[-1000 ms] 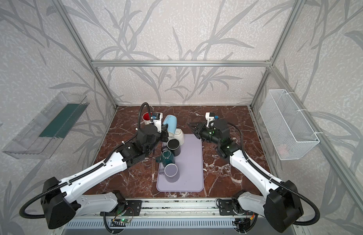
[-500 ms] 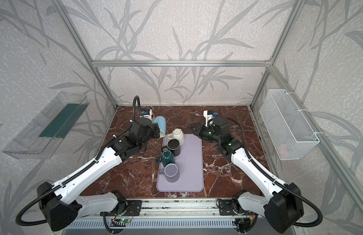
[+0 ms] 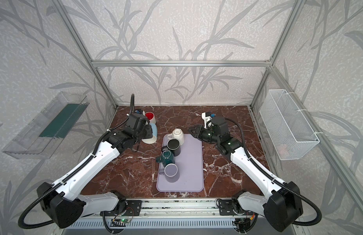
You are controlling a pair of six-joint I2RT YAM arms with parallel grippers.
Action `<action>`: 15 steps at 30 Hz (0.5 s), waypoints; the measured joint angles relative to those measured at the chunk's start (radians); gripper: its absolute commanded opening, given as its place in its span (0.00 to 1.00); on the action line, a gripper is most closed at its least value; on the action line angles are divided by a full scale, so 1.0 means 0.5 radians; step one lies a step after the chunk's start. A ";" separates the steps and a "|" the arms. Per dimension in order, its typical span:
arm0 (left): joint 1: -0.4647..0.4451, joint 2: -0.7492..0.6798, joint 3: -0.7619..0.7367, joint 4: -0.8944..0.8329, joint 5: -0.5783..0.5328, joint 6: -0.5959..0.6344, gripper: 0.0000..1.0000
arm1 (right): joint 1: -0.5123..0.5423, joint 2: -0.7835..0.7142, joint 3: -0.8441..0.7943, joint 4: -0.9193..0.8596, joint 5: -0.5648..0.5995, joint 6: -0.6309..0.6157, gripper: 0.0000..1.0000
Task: Turn the mug right side up
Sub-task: 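Lower the light blue mug onto the table beside the tray with the left gripper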
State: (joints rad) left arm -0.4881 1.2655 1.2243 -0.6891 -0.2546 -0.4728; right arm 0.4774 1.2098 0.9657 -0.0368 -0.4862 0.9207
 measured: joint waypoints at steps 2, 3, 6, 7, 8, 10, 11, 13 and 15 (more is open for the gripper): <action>0.029 0.017 0.000 -0.059 0.034 -0.005 0.00 | -0.002 0.000 0.000 -0.005 -0.007 -0.010 0.29; 0.049 0.021 0.000 -0.088 0.050 -0.006 0.00 | -0.005 0.000 0.000 -0.008 -0.010 -0.012 0.29; 0.107 0.027 0.000 -0.147 0.099 -0.015 0.00 | -0.018 0.000 0.000 -0.021 -0.019 -0.014 0.28; 0.121 0.031 0.000 -0.158 0.111 -0.018 0.00 | -0.021 0.000 0.000 -0.026 -0.022 -0.014 0.29; 0.137 0.039 0.000 -0.177 0.127 -0.020 0.00 | -0.027 0.000 0.000 -0.029 -0.026 -0.015 0.28; 0.163 0.059 0.000 -0.211 0.156 -0.020 0.00 | -0.038 0.000 0.000 -0.032 -0.026 -0.017 0.28; 0.178 0.076 0.000 -0.232 0.172 -0.019 0.00 | -0.043 0.000 0.000 -0.033 -0.027 -0.018 0.28; 0.198 0.109 0.000 -0.262 0.203 -0.018 0.00 | -0.054 0.000 0.000 -0.034 -0.031 -0.018 0.28; 0.216 0.152 0.000 -0.298 0.234 -0.018 0.00 | -0.067 0.000 0.000 -0.035 -0.040 -0.018 0.28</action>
State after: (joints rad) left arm -0.3801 1.3415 1.2243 -0.8379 -0.1375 -0.4816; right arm 0.4438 1.2098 0.9657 -0.0544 -0.5060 0.9119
